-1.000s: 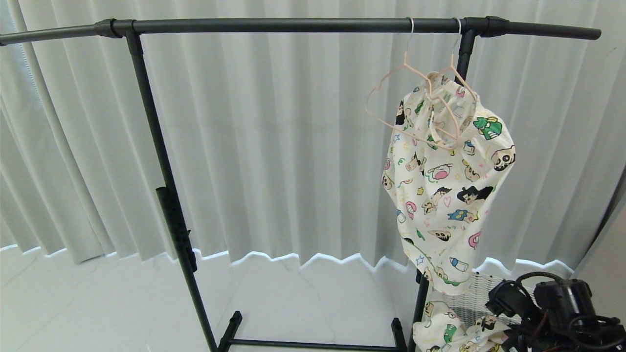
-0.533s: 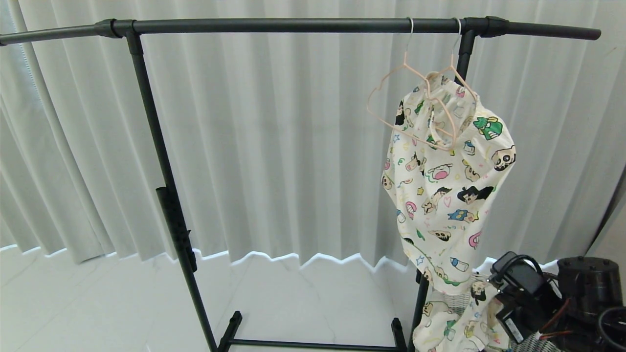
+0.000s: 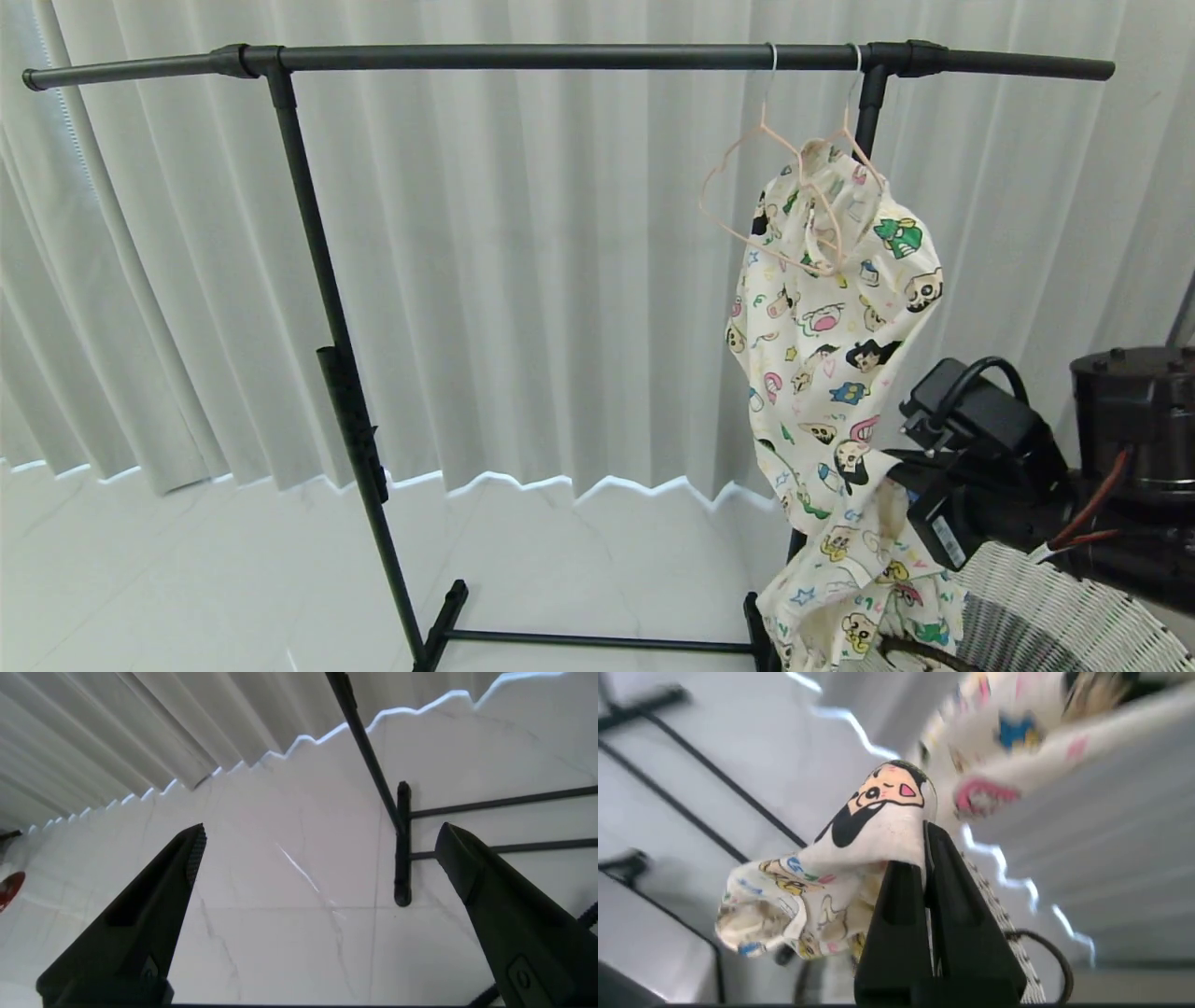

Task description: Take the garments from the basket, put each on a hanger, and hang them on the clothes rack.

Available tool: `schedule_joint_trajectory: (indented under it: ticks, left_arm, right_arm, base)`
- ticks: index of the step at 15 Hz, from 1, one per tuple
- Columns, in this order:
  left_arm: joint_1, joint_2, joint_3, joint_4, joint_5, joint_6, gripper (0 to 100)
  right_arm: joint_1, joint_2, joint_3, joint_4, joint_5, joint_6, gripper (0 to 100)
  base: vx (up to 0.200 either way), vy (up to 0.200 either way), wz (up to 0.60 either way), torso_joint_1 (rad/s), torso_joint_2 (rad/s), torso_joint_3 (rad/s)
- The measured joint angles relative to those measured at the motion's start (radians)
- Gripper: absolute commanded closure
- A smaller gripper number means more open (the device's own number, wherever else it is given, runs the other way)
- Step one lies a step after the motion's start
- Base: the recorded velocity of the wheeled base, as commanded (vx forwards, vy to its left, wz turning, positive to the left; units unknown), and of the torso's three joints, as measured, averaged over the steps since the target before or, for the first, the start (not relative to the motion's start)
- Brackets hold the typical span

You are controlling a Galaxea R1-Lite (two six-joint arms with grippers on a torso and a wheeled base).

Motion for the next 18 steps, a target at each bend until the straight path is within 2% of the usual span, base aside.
schedule_joint_trajectory:
  ticks: [2,6,10,15,18]
  left_arm:
    - [-0.014,0.000,0.000,0.000,0.000,-0.002,0]
    - [-0.028,0.003,0.000,0.000,0.000,-0.007,0]
    - [-0.032,0.000,0.000,0.000,-0.001,-0.006,0]
    - [-0.034,-0.021,0.000,0.000,-0.009,-0.006,0]
    - [-0.068,-0.080,-0.001,0.000,-0.088,-0.010,0]
  right_arm:
    - [0.070,-0.061,-0.091,0.080,0.000,0.011,100]
    - [0.127,-0.113,-0.178,0.097,0.000,0.013,100]
    - [0.223,-0.115,-0.217,0.102,0.000,0.031,100]
    - [0.363,-0.016,-0.351,0.102,-0.003,0.107,100]
    - [0.405,0.063,-0.459,0.101,-0.013,0.127,100]
  base:
    - [-0.200,0.000,0.00,0.005,0.00,-0.002]
    - [-0.200,0.000,0.00,0.002,0.00,0.002]
    - [0.000,0.000,0.00,0.000,0.00,0.000]
    - [0.000,0.000,0.00,0.000,0.00,0.000]
    - [0.000,0.000,0.00,0.000,0.00,0.000]
